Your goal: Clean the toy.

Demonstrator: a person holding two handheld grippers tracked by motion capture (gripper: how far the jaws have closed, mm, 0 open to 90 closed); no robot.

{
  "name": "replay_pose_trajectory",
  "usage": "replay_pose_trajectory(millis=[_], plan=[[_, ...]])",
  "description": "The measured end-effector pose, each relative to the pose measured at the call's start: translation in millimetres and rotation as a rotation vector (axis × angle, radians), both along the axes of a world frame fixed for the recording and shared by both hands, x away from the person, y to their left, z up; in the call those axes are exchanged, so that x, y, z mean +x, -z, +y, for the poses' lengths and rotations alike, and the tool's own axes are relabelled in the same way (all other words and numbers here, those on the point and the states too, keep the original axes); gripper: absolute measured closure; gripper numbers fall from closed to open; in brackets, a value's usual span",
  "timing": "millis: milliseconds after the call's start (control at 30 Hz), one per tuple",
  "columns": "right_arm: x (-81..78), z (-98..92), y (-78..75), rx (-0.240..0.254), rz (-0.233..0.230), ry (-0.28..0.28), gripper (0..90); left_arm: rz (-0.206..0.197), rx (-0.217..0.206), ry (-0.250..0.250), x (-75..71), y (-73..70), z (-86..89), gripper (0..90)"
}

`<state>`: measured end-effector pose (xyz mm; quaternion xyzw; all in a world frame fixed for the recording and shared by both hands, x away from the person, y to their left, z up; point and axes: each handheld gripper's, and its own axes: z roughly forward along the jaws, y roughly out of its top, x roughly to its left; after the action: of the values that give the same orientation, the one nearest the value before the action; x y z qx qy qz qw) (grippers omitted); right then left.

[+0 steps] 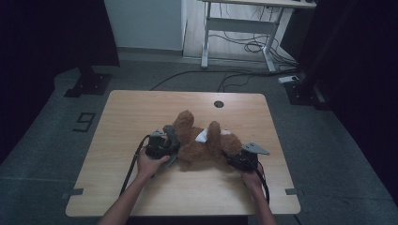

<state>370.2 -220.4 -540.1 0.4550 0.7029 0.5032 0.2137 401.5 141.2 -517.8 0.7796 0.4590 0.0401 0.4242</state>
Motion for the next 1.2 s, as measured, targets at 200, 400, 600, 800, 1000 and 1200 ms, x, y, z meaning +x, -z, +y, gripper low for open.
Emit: replay_pose_trajectory(millis=[200,400,600,800,1000,1200], plan=[[2.8,2.8,0.8,0.005,-0.002,0.007,39.5,-0.123,-0.069,-0.028,-16.7,-48.8,1.1,78.2],[14.4,19.0,1.1,-0.020,-0.014,0.028,40.5,-0.219,-0.070,-0.020,-13.7,-84.7,-19.4,78.0],[29.9,30.6,-1.2,-0.041,-0.013,0.026,40.5,-0.278,-0.104,0.022,-2.2,-105.7,-37.2,78.0],[40.2,38.6,-0.9,-0.047,-0.019,0.026,40.5,-0.212,-0.043,0.006,33.0,-93.7,-63.2,78.0],[45.9,41.2,-3.9,-0.064,-0.011,0.016,39.6,-0.151,0.001,-0.016,47.5,-71.8,-57.8,78.1],[39.5,32.9,-5.4,-0.018,0.010,-0.044,26.9,-0.137,-0.062,0.001,31.3,-54.8,-43.4,78.7]])
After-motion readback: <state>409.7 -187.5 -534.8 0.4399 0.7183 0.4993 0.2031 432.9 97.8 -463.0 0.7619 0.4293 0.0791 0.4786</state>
